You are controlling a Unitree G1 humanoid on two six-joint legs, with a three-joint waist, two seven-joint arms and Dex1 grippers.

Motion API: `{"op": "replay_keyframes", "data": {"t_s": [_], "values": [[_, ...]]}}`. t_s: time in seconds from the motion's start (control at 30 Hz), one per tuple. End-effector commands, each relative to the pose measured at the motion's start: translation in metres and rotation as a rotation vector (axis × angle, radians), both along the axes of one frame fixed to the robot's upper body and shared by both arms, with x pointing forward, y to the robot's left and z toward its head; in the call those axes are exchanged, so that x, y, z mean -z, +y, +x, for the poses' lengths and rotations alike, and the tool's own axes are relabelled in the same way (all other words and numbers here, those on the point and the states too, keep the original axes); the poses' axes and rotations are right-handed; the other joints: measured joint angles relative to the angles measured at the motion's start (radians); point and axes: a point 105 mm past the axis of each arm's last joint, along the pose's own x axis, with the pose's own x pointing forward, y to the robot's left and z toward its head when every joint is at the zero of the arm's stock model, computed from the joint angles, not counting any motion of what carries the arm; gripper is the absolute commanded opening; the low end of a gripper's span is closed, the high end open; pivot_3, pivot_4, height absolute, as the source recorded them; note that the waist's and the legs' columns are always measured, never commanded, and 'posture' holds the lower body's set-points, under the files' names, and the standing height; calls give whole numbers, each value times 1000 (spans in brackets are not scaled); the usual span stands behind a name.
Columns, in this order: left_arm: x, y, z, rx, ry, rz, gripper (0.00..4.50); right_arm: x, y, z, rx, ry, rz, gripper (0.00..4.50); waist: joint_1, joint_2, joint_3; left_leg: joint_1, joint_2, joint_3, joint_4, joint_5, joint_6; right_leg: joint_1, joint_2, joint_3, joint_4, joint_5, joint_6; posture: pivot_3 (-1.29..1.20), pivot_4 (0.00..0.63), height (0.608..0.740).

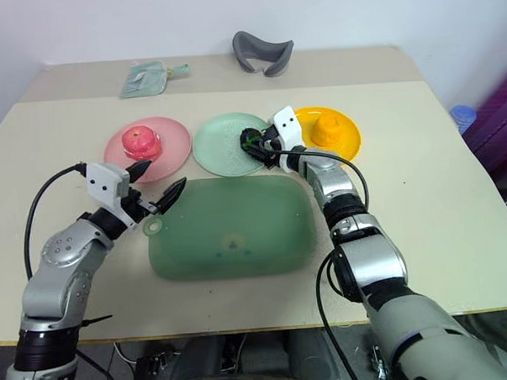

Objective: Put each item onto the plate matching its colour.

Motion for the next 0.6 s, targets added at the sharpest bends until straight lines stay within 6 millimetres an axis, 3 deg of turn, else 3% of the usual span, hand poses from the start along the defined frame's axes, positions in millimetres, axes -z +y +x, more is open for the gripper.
{"op": "replay_keyframes", "data": {"t_s": [0.03,0.13,0.3,0.43,0.6], "values": [[-7,13,-2,-76,-83,69,4500,-31,3,-4,-61,-118,50,4435,1,0,0,0,0,0,0,0,0,0,0,0,0,0,0,0,150,740],[-5,15,-5,-71,-104,80,4500,-37,-9,-16,-103,-165,30,4435,5,0,0,0,0,0,0,0,0,0,0,0,0,0,0,0,150,740],[1,14,-17,8,-105,67,4500,-47,-42,-61,-153,-179,12,4435,19,0,0,0,0,-1,0,0,0,1,-2,0,0,0,0,0,150,740],[13,22,-34,79,-12,12,4500,-30,-82,-120,-157,-92,-71,4435,30,0,0,0,0,-1,-1,0,0,0,-1,0,-1,0,0,0,150,740],[15,35,-47,125,26,39,4500,-18,-107,-159,-87,-49,-94,4435,27,0,0,2,0,-2,0,-3,5,3,-2,0,-2,0,0,0,150,740]]}}
